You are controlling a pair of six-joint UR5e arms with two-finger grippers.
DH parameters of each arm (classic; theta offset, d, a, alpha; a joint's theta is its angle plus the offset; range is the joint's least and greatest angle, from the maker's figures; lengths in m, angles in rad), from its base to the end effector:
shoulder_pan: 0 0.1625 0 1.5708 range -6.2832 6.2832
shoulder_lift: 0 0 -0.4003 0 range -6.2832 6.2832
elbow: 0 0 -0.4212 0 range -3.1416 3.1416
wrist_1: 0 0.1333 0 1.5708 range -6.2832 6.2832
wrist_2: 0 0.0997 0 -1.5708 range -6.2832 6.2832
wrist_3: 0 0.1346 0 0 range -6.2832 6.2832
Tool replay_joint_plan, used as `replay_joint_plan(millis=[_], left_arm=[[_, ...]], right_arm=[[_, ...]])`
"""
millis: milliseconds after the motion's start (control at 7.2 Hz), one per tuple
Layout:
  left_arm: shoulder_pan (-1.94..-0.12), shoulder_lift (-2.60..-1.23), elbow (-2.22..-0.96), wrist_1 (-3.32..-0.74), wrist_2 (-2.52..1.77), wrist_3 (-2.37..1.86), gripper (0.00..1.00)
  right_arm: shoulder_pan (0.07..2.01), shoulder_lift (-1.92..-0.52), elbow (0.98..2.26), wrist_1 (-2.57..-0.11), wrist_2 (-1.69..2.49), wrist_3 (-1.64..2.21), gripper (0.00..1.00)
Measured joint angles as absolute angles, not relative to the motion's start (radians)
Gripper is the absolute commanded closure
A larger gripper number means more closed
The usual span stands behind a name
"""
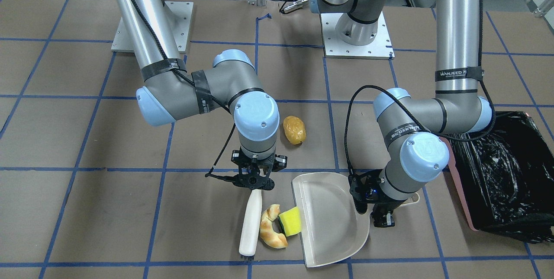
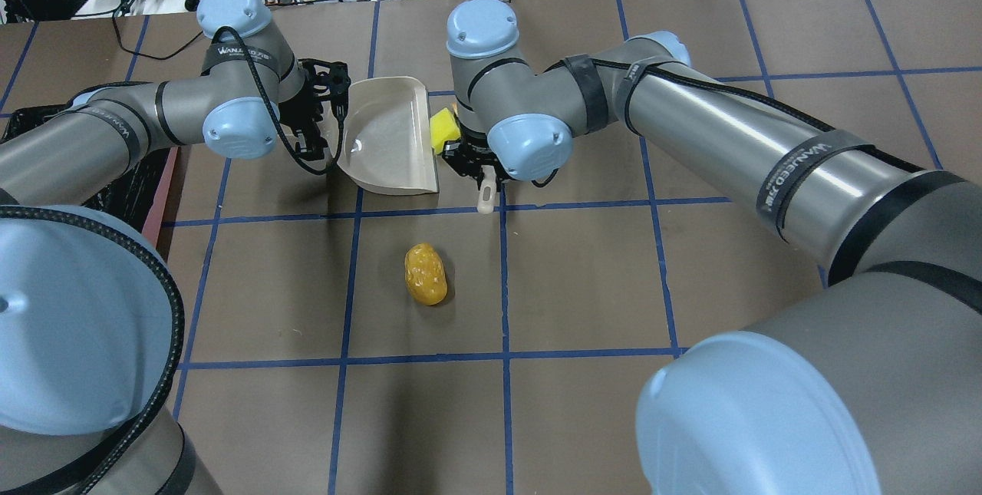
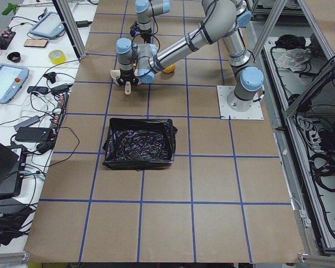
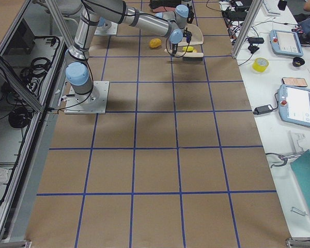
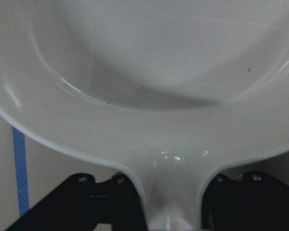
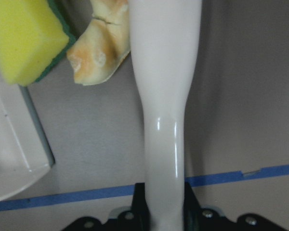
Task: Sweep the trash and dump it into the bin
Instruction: 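Sweep the sponge and bread crust into the dustpan with the right gripper's brush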
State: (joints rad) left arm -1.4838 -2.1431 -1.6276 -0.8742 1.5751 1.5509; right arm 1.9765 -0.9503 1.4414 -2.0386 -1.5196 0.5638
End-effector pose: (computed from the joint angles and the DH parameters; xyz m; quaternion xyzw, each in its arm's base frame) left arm -0.0744 -0.6749 0.1236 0.6679 0.7435 -0.0215 0.0261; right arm 0.4054 -0.5885 0.1528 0.0792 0.9965 0.0222 0.0172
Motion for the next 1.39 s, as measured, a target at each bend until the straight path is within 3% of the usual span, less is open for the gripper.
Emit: replay_joint_plan(millis=[694, 1389], left_arm=[[-1.485, -2.141, -1.629, -0.872, 1.576, 1.549, 1.0], [-1.483, -2.125, -1.632, -0.868, 1.565, 1.542, 1.0]], right_arm=[[2.113, -0.829, 1.239, -2.041, -1.412, 0.809, 1.0], [2.116, -0.898, 1.216, -1.885, -1.485, 0.746, 1.0]])
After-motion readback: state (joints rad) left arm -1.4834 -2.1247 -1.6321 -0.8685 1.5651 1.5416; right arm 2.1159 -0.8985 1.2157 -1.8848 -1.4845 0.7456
